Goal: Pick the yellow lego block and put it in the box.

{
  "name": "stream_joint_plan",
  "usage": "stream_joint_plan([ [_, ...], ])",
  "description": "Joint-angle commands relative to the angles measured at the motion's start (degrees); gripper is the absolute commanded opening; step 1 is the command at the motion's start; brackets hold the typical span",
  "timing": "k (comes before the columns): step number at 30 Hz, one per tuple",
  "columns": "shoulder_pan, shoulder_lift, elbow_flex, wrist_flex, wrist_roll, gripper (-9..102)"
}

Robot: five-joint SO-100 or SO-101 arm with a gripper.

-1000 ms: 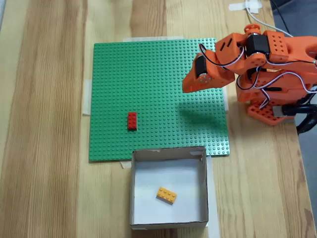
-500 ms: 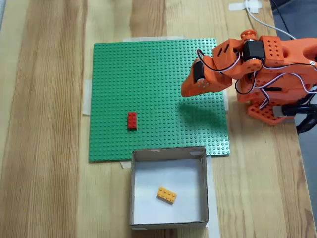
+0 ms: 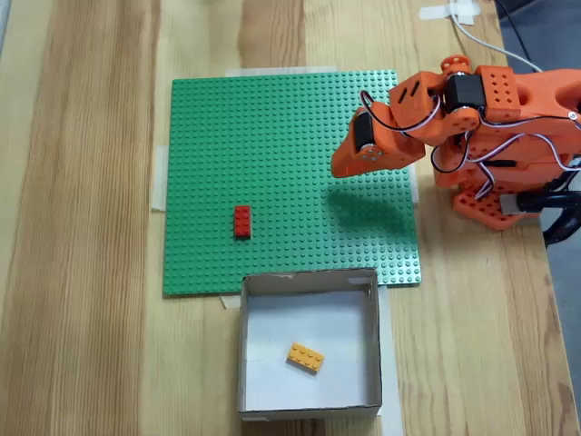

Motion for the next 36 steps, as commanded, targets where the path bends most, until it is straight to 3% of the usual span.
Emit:
stream_joint_plan([
  [1, -0.1, 0.3, 0.2, -0.7, -0.4, -1],
  [36, -2.0, 0.3, 0.2, -0.7, -2.3, -1],
])
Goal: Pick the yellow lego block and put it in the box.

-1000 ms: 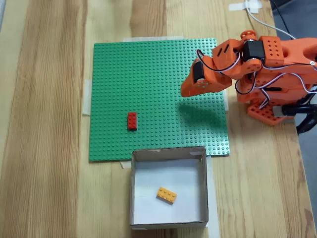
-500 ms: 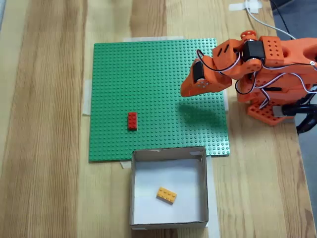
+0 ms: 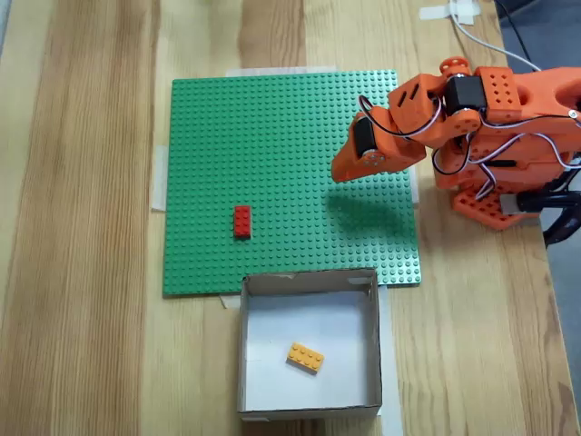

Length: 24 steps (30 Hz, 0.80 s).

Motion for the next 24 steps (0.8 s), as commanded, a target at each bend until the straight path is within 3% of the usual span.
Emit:
stream_joint_plan([
  [1, 0.1, 0.3, 0.1, -0.7, -0.1, -1],
  [24, 0.5, 0.3, 0.1, -0.7, 0.3, -1],
])
